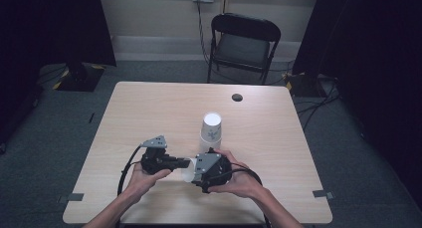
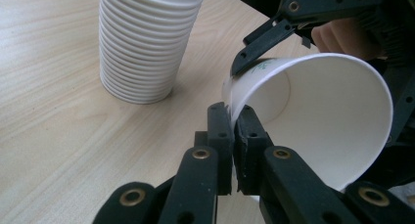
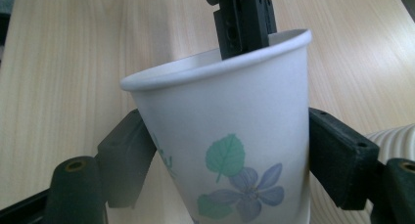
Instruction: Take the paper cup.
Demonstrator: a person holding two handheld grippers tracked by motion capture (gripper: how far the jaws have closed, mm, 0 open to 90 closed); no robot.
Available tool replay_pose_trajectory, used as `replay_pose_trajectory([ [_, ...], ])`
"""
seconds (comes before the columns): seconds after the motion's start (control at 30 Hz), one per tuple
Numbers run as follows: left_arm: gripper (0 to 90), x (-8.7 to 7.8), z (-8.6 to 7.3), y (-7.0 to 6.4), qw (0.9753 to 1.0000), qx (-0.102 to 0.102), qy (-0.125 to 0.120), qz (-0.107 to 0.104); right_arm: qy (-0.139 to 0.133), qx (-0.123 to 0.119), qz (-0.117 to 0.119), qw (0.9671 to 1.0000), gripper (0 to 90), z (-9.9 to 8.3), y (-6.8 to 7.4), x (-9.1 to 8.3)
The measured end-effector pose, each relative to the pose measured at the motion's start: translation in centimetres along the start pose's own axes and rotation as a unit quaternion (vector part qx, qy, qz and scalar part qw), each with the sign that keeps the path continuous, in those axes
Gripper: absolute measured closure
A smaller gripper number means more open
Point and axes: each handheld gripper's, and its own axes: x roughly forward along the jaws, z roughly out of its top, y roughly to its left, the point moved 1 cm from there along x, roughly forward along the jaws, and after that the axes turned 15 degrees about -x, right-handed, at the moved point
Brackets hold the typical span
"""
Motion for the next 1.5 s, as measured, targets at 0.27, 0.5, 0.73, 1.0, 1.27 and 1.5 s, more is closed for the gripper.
replay_pose_trajectory([
  [0.27, 88.9, 0.1, 0.0, 0.1, 0.9998, -0.017, 0.008, -0.001, 0.007, -0.024, -0.010, 0.9996, 20.9, 0.9, 0.2, 0.6],
  [0.5, 86.1, -0.1, -0.1, 0.3, 0.9996, -0.030, -0.003, -0.001, -0.009, -0.024, -0.013, 0.9996, 26.6, 1.0, 0.2, 0.7],
  [0.73, 87.4, -0.3, 0.0, 0.2, 0.9995, -0.031, -0.009, -0.005, -0.038, 0.011, -0.020, 0.9990, 27.6, 0.6, -0.1, 0.2],
  [1.0, 88.7, 0.0, 0.0, 0.2, 0.9987, -0.051, 0.007, -0.006, -0.029, -0.004, -0.022, 0.9993, 22.2, 1.3, 0.2, 0.8],
  [1.27, 88.7, 0.2, 0.0, 0.4, 0.9979, -0.060, 0.025, 0.002, -0.015, -0.019, -0.026, 0.9994, 22.4, 1.4, 0.4, 1.2],
  [1.5, 88.0, 0.2, 0.0, 0.3, 0.9985, -0.053, 0.012, 0.005, -0.019, -0.015, -0.024, 0.9994, 26.4, 1.2, 0.4, 1.0],
])
